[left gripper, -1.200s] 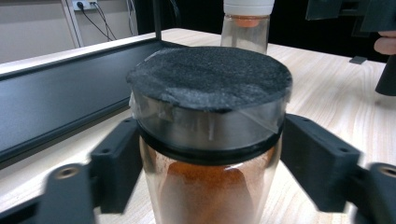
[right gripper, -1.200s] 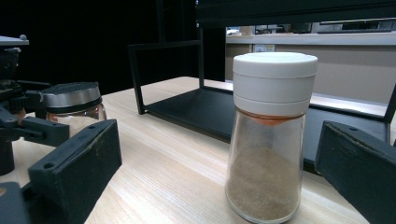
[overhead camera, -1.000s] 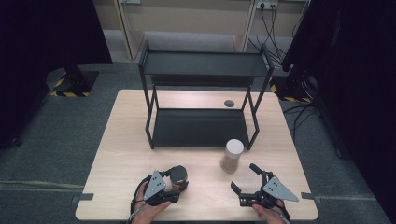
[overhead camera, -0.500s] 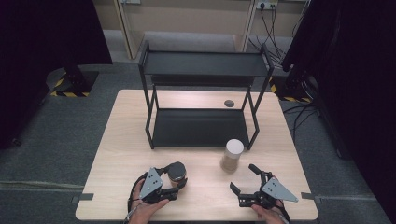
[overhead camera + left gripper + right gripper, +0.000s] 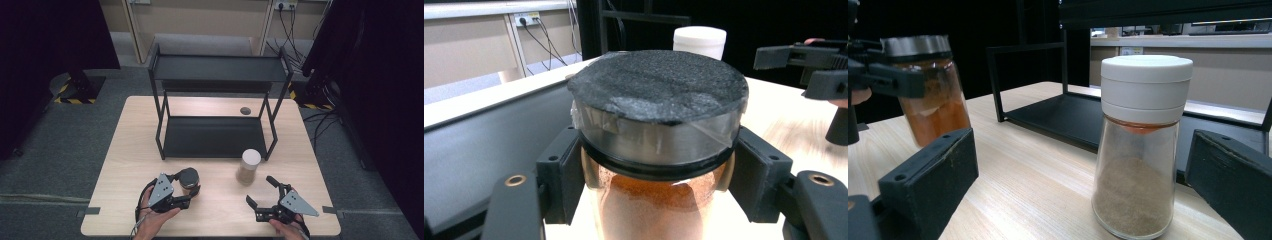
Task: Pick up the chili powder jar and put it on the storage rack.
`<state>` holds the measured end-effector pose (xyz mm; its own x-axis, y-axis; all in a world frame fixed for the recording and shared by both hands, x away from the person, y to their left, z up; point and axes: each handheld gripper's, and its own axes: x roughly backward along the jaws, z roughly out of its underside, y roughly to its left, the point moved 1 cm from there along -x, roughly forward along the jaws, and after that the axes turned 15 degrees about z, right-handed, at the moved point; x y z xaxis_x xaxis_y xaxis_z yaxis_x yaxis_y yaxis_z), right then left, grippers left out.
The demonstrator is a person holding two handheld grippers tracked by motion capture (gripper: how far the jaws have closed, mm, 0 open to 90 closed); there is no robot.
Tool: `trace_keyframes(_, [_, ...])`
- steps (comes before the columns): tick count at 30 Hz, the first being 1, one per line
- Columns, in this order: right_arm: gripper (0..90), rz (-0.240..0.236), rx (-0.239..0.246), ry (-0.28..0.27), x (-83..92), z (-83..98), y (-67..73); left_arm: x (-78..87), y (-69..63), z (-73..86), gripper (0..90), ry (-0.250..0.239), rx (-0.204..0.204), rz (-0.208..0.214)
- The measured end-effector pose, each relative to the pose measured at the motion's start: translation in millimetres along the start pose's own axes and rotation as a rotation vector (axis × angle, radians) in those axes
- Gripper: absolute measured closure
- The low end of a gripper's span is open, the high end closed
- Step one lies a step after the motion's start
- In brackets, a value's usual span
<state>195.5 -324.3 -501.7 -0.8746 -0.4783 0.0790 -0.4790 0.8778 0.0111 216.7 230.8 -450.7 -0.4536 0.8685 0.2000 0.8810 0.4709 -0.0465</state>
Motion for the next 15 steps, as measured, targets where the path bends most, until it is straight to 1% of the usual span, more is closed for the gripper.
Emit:
trace_keyframes(1, [0.9, 0.0, 0.0, -0.001, 0.0, 0.0, 0.0, 0.2, 0.9, -4.7, 31.6, -0.005, -0.004, -0.002])
trace_keyframes(2, [0.9, 0.0, 0.0, -0.001, 0.0, 0.0, 0.0, 0.2, 0.9, -4.7, 31.6, -0.005, -0.004, -0.002])
trace_keyframes(4, [0.9, 0.0, 0.0, -0.001, 0.1, 0.0, -0.1, 1.0, 2.6, -12.1, 31.6, -0.008, -0.005, -0.009])
trace_keyframes(5, [0.9, 0.0, 0.0, -0.001, 0.1, 0.0, -0.1, 1.0, 2.6, -12.1, 31.6, -0.008, -0.005, -0.009])
trace_keyframes(7, [0.9, 0.0, -0.001, -0.001, 0.1, 0.0, -0.3, 1.9, 4.5, -16.5, 31.6, -0.013, -0.004, -0.014])
trace_keyframes(8, [0.9, 0.0, -0.001, 0.0, 0.1, 0.0, -0.4, 3.4, 6.8, -21.2, 31.6, -0.016, -0.003, -0.017])
trace_keyframes(9, [0.9, 0.0, -0.001, 0.0, 0.1, 0.0, -0.4, 3.4, 6.8, -21.2, 31.6, -0.016, -0.003, -0.017])
trace_keyframes(11, [0.9, 0.0, -0.001, 0.0, 0.2, 0.0, -0.4, 4.8, 9.7, -27.0, 31.6, -0.011, -0.001, -0.016])
trace_keyframes(13, [0.9, 0.001, -0.001, -0.001, 0.2, -0.1, -0.4, 6.1, 12.8, -30.4, 31.6, -0.02, 0.008, -0.018])
trace_keyframes(14, [0.9, 0.001, -0.001, -0.001, 0.2, 0.0, -0.4, 7.0, 14.7, -34.4, 31.7, -0.021, 0.005, -0.022])
trace_keyframes(15, [0.9, 0.001, -0.001, -0.001, 0.2, 0.0, -0.4, 7.0, 14.7, -34.4, 31.6, -0.021, 0.005, -0.022])
